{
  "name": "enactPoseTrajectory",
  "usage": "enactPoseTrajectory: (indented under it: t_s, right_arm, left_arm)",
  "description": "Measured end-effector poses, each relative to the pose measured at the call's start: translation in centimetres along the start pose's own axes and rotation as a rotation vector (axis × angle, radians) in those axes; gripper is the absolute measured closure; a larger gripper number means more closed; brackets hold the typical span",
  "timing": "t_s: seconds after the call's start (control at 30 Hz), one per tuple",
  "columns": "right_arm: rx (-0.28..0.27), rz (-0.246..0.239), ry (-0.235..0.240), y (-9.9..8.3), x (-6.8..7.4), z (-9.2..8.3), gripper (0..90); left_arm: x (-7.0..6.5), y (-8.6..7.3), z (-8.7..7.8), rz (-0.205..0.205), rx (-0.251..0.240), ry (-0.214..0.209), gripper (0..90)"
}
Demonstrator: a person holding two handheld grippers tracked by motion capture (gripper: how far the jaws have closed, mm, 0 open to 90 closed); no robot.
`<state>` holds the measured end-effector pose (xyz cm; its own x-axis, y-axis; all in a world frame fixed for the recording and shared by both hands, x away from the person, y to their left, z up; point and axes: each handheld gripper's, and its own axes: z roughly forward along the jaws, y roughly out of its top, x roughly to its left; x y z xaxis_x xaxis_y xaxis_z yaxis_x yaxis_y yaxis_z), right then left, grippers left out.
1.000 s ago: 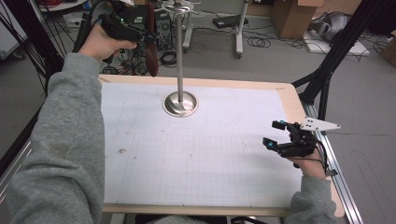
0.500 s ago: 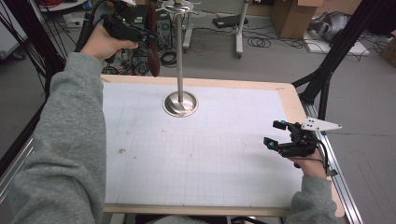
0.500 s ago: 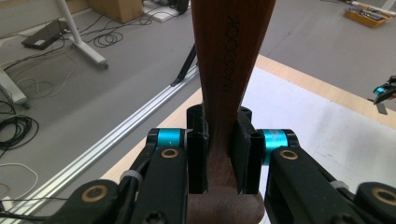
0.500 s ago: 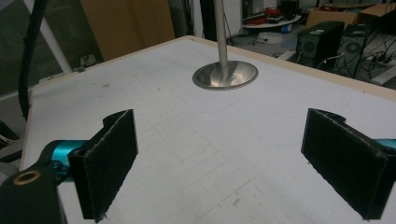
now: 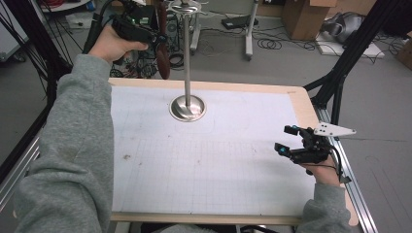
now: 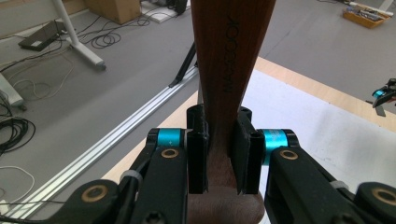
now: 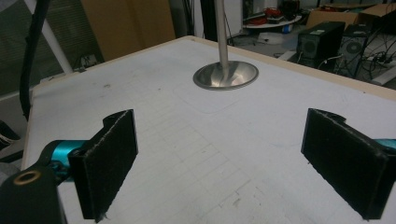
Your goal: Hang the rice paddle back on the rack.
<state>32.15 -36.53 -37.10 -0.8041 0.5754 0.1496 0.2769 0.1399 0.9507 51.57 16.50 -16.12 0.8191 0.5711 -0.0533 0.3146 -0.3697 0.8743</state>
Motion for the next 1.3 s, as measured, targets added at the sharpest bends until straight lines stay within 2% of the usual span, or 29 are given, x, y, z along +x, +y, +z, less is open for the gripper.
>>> enactPoseTrajectory:
  t_s: [0.6, 0.7, 0.77, 0.8, 0.87, 0.9, 0.97, 1.07, 1.2, 1.23, 1.27, 1.3]
  right_arm:
    - [0.003, 0.014, -0.003, -0.1, -0.1, -0.1, 9.5]
    - [0.005, 0.009, -0.004, -0.1, -0.1, -0.1, 9.6]
    - [0.002, 0.010, -0.002, -0.1, 0.0, -0.1, 9.5]
    - [0.004, 0.006, -0.004, -0.1, -0.1, -0.1, 9.6]
    - [0.003, 0.010, -0.007, -0.1, -0.1, -0.2, 9.6]
    - [-0.001, 0.008, -0.007, -0.1, -0.1, -0.2, 9.5]
    - [-0.004, 0.005, -0.010, 0.0, -0.1, -0.3, 9.6]
    - [-0.002, 0.003, -0.012, 0.0, 0.0, -0.3, 9.5]
    - [0.004, 0.004, -0.008, 0.0, 0.2, -0.2, 9.6]
    - [0.005, 0.001, -0.007, 0.0, 0.2, -0.2, 9.5]
    - [0.004, 0.000, -0.006, 0.0, 0.3, -0.2, 9.5]
    - [0.005, 0.003, -0.007, 0.0, 0.3, -0.2, 9.5]
  left_arm:
    - [-0.1, 0.0, 1.1, -0.002, -0.002, 0.000, 77.4]
    - [-0.2, 0.0, 1.2, 0.000, -0.002, 0.015, 77.3]
    - [-0.4, 0.0, 1.3, 0.015, 0.009, 0.051, 76.2]
    - [-0.5, 0.0, 1.4, 0.016, 0.012, 0.069, 72.9]
    - [-0.5, 0.0, 1.4, 0.003, 0.001, 0.071, 60.9]
    - [-0.5, 0.0, 1.4, 0.018, 0.002, 0.078, 58.0]
    - [-0.6, -0.1, 1.3, 0.021, -0.012, 0.082, 49.7]
    - [-0.7, -0.5, 1.1, 0.054, -0.046, 0.071, 45.5]
    - [-0.7, -1.2, 0.8, 0.039, -0.064, 0.064, 35.1]
    - [-0.7, -1.3, 0.6, 0.044, -0.053, 0.065, 31.7]
    - [-0.7, -1.5, 0.6, 0.057, -0.047, 0.077, 28.8]
    - [-0.8, -1.7, 0.5, 0.080, -0.031, 0.106, 26.7]
